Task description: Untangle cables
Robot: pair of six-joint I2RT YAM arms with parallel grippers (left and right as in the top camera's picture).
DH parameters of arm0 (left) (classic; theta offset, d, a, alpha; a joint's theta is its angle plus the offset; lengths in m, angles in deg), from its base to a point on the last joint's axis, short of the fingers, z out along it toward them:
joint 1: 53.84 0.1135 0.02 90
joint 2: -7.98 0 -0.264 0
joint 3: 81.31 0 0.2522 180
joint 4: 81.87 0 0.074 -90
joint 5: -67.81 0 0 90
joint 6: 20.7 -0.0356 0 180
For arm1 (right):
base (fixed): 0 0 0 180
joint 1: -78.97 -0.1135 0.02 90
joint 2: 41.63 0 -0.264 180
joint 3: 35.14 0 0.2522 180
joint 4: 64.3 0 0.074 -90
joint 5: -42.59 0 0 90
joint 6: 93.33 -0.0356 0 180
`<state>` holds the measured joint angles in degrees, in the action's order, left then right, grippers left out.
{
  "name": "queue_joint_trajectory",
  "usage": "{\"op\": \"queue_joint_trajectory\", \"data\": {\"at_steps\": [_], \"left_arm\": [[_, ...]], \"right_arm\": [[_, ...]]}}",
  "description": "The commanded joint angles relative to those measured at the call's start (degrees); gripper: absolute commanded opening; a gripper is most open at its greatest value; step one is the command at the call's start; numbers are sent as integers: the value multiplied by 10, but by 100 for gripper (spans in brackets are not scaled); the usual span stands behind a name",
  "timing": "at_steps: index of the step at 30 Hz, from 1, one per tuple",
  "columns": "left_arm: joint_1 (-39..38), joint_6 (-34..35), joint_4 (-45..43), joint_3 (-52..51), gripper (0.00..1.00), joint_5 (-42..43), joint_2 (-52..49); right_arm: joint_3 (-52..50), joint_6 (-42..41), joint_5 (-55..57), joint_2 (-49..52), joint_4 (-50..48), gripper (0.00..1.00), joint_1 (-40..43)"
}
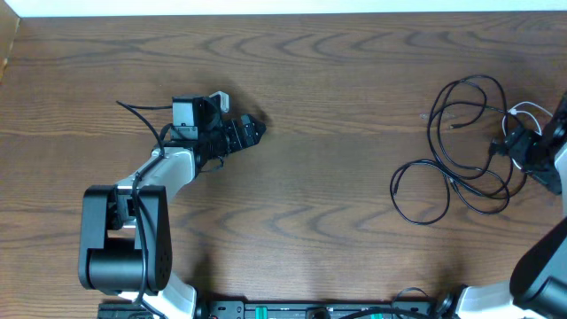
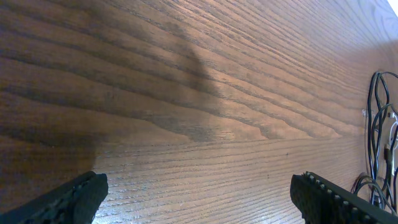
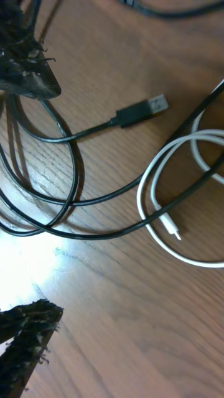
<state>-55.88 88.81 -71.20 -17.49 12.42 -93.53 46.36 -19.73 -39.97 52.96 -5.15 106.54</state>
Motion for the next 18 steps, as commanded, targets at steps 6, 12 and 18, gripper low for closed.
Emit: {"op": "queue_joint_trajectory", "data": {"at_steps": [6, 12, 18], "left_arm": [[-1, -3, 0, -2, 100, 3, 3], [-1, -3, 0, -2, 100, 3, 3], [-1, -3, 0, -2, 100, 3, 3]], "right_arm": [[-2, -7, 3, -128, 1, 99, 1], [-2, -7, 3, -230, 1, 99, 1], [-2, -7, 3, -283, 3, 99, -19]]}}
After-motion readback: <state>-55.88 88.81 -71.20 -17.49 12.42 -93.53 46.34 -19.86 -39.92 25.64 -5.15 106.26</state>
